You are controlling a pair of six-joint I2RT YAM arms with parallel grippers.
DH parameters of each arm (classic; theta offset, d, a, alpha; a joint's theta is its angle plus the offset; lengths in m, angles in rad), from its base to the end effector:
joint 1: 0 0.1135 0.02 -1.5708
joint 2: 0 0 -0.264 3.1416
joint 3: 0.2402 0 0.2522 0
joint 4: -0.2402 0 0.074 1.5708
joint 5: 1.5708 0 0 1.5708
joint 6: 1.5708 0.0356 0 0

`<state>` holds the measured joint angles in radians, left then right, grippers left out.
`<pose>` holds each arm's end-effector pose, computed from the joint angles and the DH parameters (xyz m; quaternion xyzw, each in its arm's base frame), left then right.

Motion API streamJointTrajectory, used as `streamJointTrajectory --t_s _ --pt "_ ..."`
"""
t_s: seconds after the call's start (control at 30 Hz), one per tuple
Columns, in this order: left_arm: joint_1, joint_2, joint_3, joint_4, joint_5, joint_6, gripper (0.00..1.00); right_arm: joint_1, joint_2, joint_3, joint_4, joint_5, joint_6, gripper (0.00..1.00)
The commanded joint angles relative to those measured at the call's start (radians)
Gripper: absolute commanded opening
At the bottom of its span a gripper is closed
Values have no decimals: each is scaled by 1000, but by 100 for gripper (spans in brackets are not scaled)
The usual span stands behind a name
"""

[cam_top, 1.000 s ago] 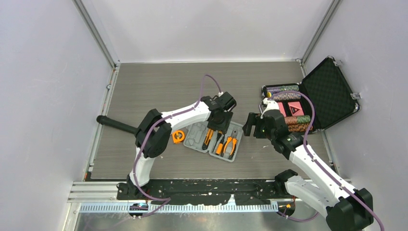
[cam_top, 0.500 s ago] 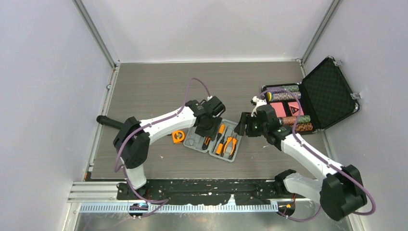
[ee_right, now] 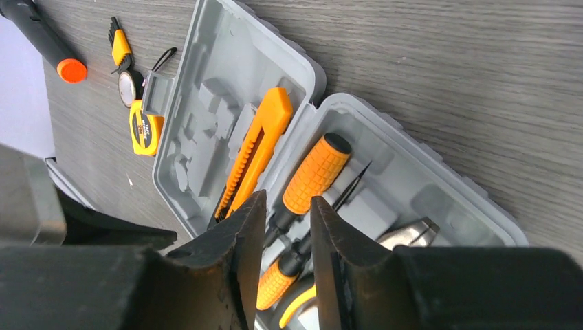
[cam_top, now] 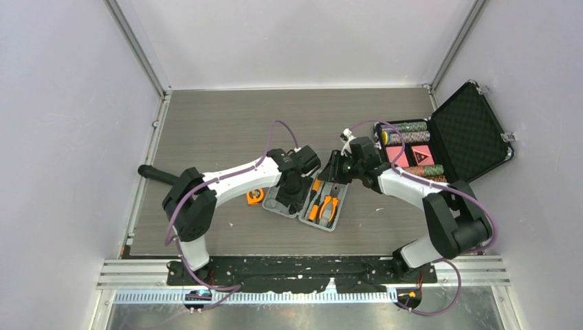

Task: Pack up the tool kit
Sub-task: Adjust the screwdriver in the toolbox.

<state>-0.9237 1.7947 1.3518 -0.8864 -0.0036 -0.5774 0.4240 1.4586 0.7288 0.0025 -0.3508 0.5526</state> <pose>0.2122 -0.2807 0.2137 0.1708 0.9779 -0.0809 0.0893 0.2623 0.1318 0.1858 -0.0136 0.9011 0.3297 0.2813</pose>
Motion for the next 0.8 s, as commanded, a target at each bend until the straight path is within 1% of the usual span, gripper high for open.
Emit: streamJointTrajectory --t_s 0.0,0.13,0.3,0.4,0.77 --pt "-4 -1 23 12 39 -26 43 4 59 37 136 -62 56 33" --pt "-4 8 17 37 66 -46 42 5 118 29 197 -96 81 27" --pt "-4 22 9 61 78 -73 40 4 188 -8 275 -144 130 23" --pt "-4 40 7 58 80 -84 39 4 202 -28 307 -154 145 22" --pt "-4 64 19 55 90 -123 38 4 204 -75 328 -145 160 21"
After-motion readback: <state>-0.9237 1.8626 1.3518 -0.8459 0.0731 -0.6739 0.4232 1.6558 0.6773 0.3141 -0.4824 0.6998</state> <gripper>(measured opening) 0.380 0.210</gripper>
